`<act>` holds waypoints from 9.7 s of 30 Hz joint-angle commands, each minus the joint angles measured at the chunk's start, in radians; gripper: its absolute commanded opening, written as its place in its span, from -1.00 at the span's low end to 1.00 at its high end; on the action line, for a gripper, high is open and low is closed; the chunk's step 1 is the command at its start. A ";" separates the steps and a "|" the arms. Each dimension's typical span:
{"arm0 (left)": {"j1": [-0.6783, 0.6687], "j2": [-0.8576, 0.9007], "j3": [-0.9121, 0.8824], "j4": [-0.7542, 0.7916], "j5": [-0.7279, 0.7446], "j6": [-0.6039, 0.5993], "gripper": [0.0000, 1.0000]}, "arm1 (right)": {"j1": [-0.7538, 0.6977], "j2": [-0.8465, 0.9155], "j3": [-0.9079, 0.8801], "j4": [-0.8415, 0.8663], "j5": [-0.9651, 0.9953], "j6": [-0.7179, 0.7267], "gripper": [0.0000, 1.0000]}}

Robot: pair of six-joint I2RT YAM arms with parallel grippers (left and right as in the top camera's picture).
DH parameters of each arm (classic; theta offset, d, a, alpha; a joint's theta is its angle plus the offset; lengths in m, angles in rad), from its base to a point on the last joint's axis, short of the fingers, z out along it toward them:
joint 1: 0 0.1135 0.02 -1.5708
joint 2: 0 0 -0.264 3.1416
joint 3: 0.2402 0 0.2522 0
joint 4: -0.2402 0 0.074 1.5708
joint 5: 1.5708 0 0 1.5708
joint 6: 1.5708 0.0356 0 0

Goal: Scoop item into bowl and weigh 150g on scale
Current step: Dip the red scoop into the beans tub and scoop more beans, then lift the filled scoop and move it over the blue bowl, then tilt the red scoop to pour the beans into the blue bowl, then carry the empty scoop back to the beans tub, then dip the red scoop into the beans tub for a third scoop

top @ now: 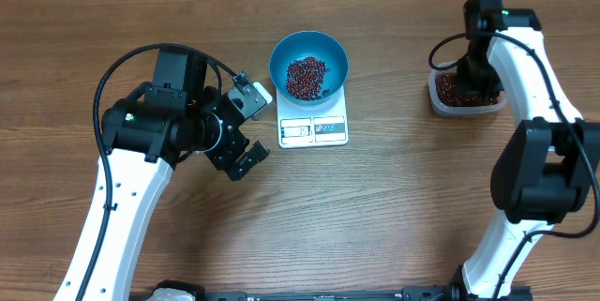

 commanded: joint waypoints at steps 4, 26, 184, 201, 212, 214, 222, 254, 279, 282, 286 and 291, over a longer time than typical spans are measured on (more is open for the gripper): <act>0.005 -0.016 -0.003 0.003 0.000 -0.018 0.99 | 0.000 0.031 -0.003 -0.027 -0.134 -0.076 -0.92; 0.005 -0.016 -0.003 0.003 0.000 -0.018 0.99 | -0.038 0.029 0.028 -0.094 -0.505 -0.131 -0.93; 0.005 -0.016 -0.003 0.003 0.000 -0.018 0.99 | 0.519 -0.009 0.242 0.141 -0.483 -0.119 -0.92; 0.005 -0.016 -0.003 0.003 0.000 -0.018 0.99 | 0.537 -0.047 0.278 0.119 -0.200 -0.127 -0.92; 0.005 -0.016 -0.003 0.003 0.000 -0.018 0.99 | 0.604 -0.130 0.278 0.087 -0.108 -0.126 -0.92; 0.005 -0.016 -0.003 0.003 0.000 -0.018 0.99 | 0.611 -0.130 0.278 0.072 -0.110 -0.121 -0.92; 0.005 -0.016 -0.003 0.003 0.000 -0.018 0.99 | 0.613 -0.144 0.278 0.002 -0.165 -0.011 -0.93; 0.005 -0.016 -0.003 0.003 0.000 -0.018 0.99 | 0.138 -0.258 0.260 -0.278 -0.230 -0.110 -0.92; 0.005 -0.016 -0.003 0.003 0.000 -0.018 1.00 | 0.008 -0.085 -0.053 -0.043 -0.151 -0.181 -0.92; 0.005 -0.016 -0.003 0.003 0.000 -0.018 0.99 | 0.007 -0.066 -0.073 -0.014 -0.145 -0.181 -0.92; 0.005 -0.016 -0.003 0.003 0.000 -0.018 0.99 | 0.007 -0.042 -0.073 0.009 -0.155 -0.182 -0.92; 0.005 -0.016 -0.003 0.003 0.000 -0.018 0.99 | 0.005 -0.034 -0.073 -0.004 -0.341 -0.256 -0.92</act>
